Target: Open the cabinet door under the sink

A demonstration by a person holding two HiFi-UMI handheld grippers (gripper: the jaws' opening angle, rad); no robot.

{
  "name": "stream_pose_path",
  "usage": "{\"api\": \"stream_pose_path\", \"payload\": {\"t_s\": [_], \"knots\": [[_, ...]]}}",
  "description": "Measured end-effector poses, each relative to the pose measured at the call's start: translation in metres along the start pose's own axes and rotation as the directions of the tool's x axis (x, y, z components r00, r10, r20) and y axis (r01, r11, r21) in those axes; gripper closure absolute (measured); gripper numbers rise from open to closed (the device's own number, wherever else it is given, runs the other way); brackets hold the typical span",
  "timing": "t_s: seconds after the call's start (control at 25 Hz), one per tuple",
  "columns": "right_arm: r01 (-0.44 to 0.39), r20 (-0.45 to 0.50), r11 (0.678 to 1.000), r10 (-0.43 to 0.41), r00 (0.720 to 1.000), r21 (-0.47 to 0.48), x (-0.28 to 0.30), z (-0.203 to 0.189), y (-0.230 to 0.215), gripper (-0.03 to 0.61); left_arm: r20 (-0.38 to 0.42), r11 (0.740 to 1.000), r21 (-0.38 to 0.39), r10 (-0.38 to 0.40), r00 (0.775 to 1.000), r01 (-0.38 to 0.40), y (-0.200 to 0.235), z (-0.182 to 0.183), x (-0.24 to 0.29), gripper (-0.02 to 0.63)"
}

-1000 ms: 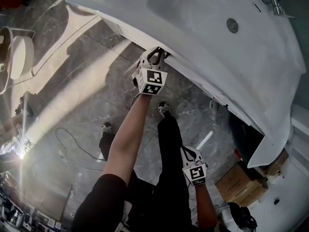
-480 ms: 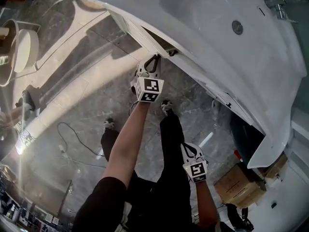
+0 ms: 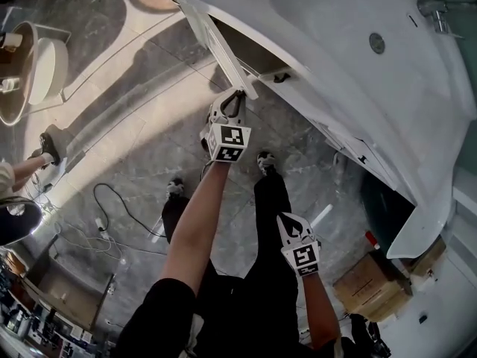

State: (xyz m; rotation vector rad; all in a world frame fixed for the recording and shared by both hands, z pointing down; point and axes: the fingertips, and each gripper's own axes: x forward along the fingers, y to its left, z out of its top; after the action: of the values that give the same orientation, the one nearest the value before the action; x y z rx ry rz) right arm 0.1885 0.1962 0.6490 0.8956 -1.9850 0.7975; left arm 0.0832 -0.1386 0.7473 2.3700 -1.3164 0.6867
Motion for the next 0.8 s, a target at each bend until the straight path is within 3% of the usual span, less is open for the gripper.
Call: {"api": "stream_pose_path", "payload": {"t_s": [0.8], "knots": [[-0.02, 0.02, 1.0, 0.021, 1.0, -0.023, 0.052, 0.024, 0.05, 0.518, -0.011, 0.997, 0.043, -0.065, 0.998, 0.066, 0.059, -0.036, -0.056, 0.568]]}}
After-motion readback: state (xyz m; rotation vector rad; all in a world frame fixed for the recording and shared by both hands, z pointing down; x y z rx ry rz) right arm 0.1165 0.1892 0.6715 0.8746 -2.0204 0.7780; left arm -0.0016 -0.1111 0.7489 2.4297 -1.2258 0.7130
